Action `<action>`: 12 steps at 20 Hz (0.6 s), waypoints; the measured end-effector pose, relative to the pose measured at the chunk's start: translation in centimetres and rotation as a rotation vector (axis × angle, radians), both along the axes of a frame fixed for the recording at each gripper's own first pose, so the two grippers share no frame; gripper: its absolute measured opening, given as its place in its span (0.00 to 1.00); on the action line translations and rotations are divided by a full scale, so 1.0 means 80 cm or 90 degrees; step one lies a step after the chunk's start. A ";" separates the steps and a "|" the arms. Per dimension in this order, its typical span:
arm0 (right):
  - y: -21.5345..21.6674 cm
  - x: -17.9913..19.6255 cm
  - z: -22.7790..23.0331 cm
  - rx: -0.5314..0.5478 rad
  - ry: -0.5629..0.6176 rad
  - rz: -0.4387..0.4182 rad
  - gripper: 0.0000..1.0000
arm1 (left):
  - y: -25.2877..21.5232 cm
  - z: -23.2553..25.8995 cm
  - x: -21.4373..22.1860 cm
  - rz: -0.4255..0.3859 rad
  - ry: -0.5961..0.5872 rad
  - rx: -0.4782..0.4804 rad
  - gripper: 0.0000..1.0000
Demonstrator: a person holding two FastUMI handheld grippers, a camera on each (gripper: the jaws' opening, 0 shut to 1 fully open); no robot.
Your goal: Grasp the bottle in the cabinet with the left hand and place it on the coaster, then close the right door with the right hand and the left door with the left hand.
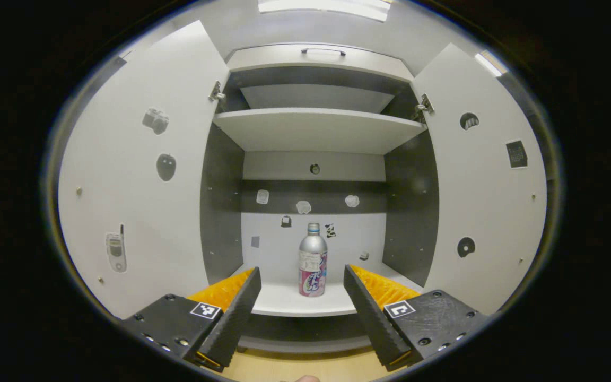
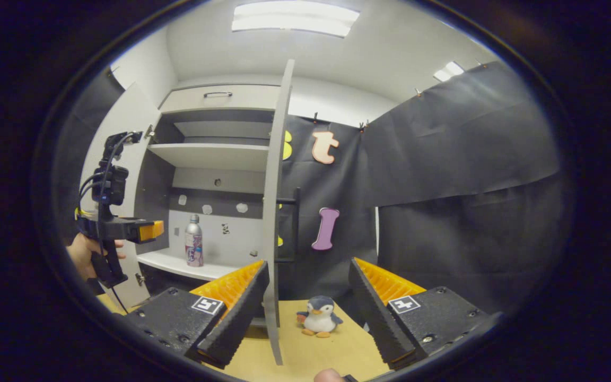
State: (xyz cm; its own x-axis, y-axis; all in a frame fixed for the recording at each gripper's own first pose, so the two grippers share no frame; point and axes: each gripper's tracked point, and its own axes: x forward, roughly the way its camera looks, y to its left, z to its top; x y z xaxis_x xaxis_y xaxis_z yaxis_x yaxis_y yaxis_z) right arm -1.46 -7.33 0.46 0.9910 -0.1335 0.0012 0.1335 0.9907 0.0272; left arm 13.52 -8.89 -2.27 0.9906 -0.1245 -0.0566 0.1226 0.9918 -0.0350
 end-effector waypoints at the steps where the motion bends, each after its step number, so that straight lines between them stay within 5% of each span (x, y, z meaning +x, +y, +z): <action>1: -0.010 -0.004 0.000 0.001 -0.001 -0.012 0.98 | -0.004 0.001 0.008 -0.002 -0.001 0.001 0.96; 12: -0.056 -0.004 -0.013 -0.001 0.014 -0.067 0.98 | -0.025 0.000 0.100 0.002 -0.015 0.005 1.00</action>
